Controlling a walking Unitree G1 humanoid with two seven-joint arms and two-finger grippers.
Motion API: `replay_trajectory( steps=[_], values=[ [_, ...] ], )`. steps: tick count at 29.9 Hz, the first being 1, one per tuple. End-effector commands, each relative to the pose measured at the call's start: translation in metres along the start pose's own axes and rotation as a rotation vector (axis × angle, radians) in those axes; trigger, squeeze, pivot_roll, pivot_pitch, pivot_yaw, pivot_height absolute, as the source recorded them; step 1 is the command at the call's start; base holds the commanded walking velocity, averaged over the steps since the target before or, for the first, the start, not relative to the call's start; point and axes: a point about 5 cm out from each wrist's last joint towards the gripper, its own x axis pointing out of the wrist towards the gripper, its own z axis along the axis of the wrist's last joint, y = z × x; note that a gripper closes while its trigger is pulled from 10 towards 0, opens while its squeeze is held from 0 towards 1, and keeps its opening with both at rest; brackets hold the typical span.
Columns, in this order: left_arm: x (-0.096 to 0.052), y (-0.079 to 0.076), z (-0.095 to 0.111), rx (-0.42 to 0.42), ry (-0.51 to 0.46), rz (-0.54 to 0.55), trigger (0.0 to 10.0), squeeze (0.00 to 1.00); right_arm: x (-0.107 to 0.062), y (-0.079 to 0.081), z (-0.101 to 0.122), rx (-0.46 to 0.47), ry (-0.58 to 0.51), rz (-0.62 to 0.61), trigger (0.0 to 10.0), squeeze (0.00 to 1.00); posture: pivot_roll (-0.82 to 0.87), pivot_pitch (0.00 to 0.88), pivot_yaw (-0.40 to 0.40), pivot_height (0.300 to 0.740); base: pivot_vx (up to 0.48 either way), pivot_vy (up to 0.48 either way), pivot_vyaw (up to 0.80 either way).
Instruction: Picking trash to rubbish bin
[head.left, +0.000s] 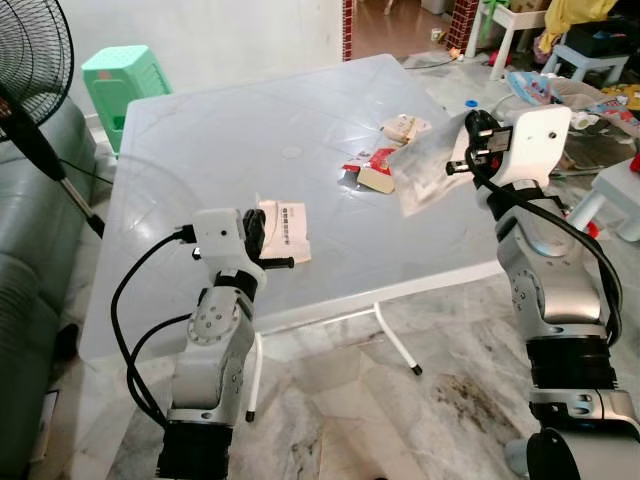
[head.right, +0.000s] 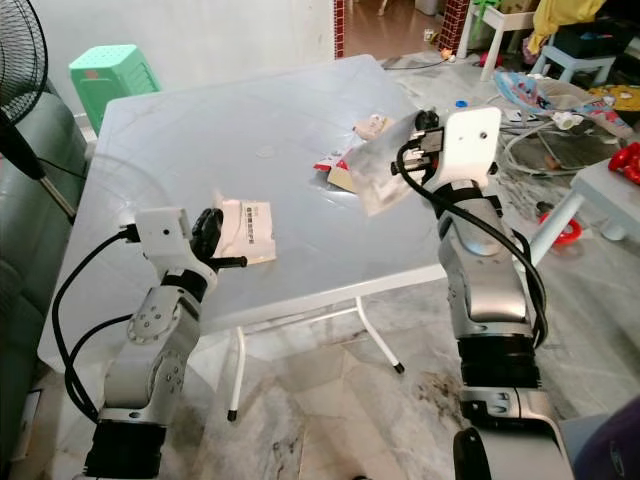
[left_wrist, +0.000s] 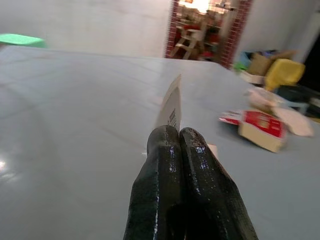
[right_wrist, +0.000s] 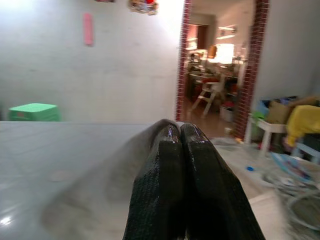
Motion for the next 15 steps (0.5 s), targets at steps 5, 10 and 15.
replay_trajectory(
  steps=[5,10,15],
  values=[
    [-0.0005,0.0027,-0.0003,-0.003,0.010,0.009,10.0,0.00,0.0028,0.0055,0.0053,0.005,-0.021,0.022,10.0,0.00,-0.04,0.038,0.068,0.740,0.000,0.365,0.00],
    [-0.0005,0.0029,-0.0004,-0.003,0.014,0.009,10.0,0.00,0.0029,0.0064,0.0058,0.007,-0.026,0.024,10.0,0.00,-0.04,0.040,0.069,0.740,0.000,0.414,0.00],
    [-0.0005,0.0028,-0.0004,-0.001,0.016,0.006,10.0,0.00,0.0027,0.0071,0.0061,0.006,-0.029,0.026,10.0,0.00,-0.04,0.041,0.070,0.740,0.000,0.480,0.00]
  ],
)
